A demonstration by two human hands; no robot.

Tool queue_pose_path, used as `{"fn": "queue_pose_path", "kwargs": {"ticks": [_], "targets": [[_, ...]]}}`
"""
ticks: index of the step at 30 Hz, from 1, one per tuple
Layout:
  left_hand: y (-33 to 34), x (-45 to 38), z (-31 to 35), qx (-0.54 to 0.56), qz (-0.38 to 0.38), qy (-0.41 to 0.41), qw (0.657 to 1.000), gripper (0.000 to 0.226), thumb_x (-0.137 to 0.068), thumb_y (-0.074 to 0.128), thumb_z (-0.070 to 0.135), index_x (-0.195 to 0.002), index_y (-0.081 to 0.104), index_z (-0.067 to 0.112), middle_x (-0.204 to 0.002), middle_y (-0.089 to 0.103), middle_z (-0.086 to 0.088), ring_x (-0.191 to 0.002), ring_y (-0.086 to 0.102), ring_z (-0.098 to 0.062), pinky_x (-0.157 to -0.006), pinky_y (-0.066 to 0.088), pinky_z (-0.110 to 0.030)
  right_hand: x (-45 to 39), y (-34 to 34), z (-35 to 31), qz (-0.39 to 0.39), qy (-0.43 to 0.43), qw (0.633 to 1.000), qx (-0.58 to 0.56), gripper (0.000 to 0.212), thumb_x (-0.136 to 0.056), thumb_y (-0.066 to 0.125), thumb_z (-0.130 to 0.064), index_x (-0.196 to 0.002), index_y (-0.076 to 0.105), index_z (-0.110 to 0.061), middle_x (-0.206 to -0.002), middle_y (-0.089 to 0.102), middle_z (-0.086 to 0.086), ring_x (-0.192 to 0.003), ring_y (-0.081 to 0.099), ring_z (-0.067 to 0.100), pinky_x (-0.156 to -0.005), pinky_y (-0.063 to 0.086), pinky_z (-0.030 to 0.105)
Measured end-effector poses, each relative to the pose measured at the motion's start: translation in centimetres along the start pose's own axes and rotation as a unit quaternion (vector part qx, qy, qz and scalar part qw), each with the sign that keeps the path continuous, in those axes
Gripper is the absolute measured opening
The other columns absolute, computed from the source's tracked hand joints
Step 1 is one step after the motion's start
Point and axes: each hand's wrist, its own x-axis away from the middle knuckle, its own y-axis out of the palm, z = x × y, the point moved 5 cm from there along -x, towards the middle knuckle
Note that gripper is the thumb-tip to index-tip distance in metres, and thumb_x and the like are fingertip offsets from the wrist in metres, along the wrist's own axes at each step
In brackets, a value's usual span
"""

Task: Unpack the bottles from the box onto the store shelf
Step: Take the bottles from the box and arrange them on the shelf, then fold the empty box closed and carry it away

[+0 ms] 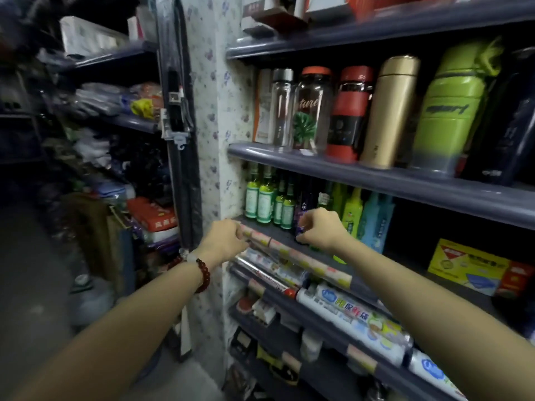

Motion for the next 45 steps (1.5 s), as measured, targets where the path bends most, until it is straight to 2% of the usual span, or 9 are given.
{"fn": "queue_pose_path", "kwargs": {"ticks": [7,12,17,22,25,28,30,34,45], "targets": [[-1.6,4.6,-10.0,-0.012,0.013,-0.064,0.998,0.020,-0.083,0.069,0.027,-0.080,0.068,0.007,-0.087,0.071,-0.010,-0.083,0.065,-0.025,-0.074,0.055,-0.035,-0.2,8.4,-7.4,-0.077,-0.067,0.994,-0.027,0.022,-0.076,0.072,-0.015,-0.097,0.071,-0.011,-0.091,0.068,0.006,-0.093,0.065,0.023,-0.077,0.049,0.026],[-1.8,8.5,-16.7,-0.036,0.035,-0.128,0.990,0.023,-0.082,0.067,0.022,-0.076,0.068,0.000,-0.075,0.068,-0.013,-0.071,0.063,-0.024,-0.067,0.052,-0.037,0.3,15.6,-12.0,-0.145,-0.104,0.983,-0.045,0.029,-0.075,0.075,-0.018,-0.102,0.071,-0.009,-0.100,0.073,0.011,-0.099,0.066,0.025,-0.082,0.052,0.029],[-0.7,11.0,-23.9,-0.065,0.058,-0.206,0.975,0.041,-0.084,0.063,0.023,-0.051,0.040,0.015,-0.052,0.048,0.000,-0.055,0.053,-0.019,-0.054,0.039,-0.030,0.6,22.7,-16.6,-0.220,-0.168,0.960,-0.035,0.026,-0.078,0.071,-0.018,-0.097,0.071,-0.001,-0.099,0.072,0.018,-0.097,0.066,0.032,-0.084,0.053,0.036],[0.7,14.3,-28.7,-0.016,0.089,-0.321,0.943,0.020,-0.085,0.062,0.019,-0.081,0.066,0.000,-0.078,0.064,-0.014,-0.073,0.058,-0.021,-0.068,0.049,-0.036,0.8,30.3,-19.9,-0.298,-0.228,0.927,-0.022,0.023,-0.073,0.071,-0.010,-0.095,0.072,-0.004,-0.096,0.072,0.012,-0.093,0.067,0.026,-0.081,0.057,0.038],[2.6,16.9,-32.4,-0.021,0.078,-0.392,0.916,0.025,-0.087,0.061,0.021,-0.102,0.067,0.001,-0.101,0.069,-0.014,-0.094,0.063,-0.027,-0.071,0.046,-0.029,1.9,35.6,-20.8,-0.341,-0.257,0.904,-0.007,0.025,-0.075,0.068,-0.011,-0.096,0.070,0.001,-0.096,0.072,0.016,-0.094,0.066,0.030,-0.080,0.056,0.042],[5.7,19.8,-36.2,-0.020,0.064,-0.434,0.898,0.028,-0.087,0.062,0.024,-0.107,0.066,0.004,-0.107,0.068,-0.014,-0.101,0.063,-0.028,-0.079,0.050,-0.030,3.9,40.9,-20.5,-0.375,-0.275,0.885,-0.016,0.009,-0.077,0.068,-0.011,-0.081,0.066,-0.003,-0.085,0.067,0.014,-0.093,0.065,0.031,-0.066,0.046,0.029],[8.3,21.8,-38.4,-0.019,0.048,-0.455,0.889,0.030,-0.088,0.062,0.025,-0.111,0.065,0.005,-0.109,0.067,-0.014,-0.101,0.063,-0.027,-0.081,0.050,-0.030,5.7,44.2,-19.7,-0.390,-0.273,0.879,-0.030,0.014,-0.079,0.071,-0.013,-0.093,0.070,-0.011,-0.095,0.068,0.011,-0.100,0.063,0.027,-0.070,0.041,0.023],[15.1,26.0,-43.3,-0.015,0.033,-0.483,0.875,0.030,-0.088,0.062,0.027,-0.112,0.064,0.009,-0.108,0.067,-0.011,-0.097,0.063,-0.025,-0.079,0.051,-0.030,9.8,53.1,-16.9,-0.429,-0.264,0.863,-0.043,0.032,-0.079,0.074,-0.015,-0.110,0.067,-0.011,-0.110,0.067,0.009,-0.104,0.061,0.023,-0.080,0.045,0.024],[35.9,37.0,-57.7,-0.043,-0.028,-0.545,0.837,0.021,-0.089,0.058,0.026,-0.105,0.065,0.014,-0.104,0.068,-0.007,-0.093,0.064,-0.023,-0.076,0.053,-0.031,17.4,76.7,-7.9,-0.455,-0.263,0.850,-0.023,0.019,-0.082,0.069,-0.009,-0.097,0.063,-0.019,-0.101,0.063,0.002,-0.090,0.061,0.017,-0.078,0.055,0.027]]}}
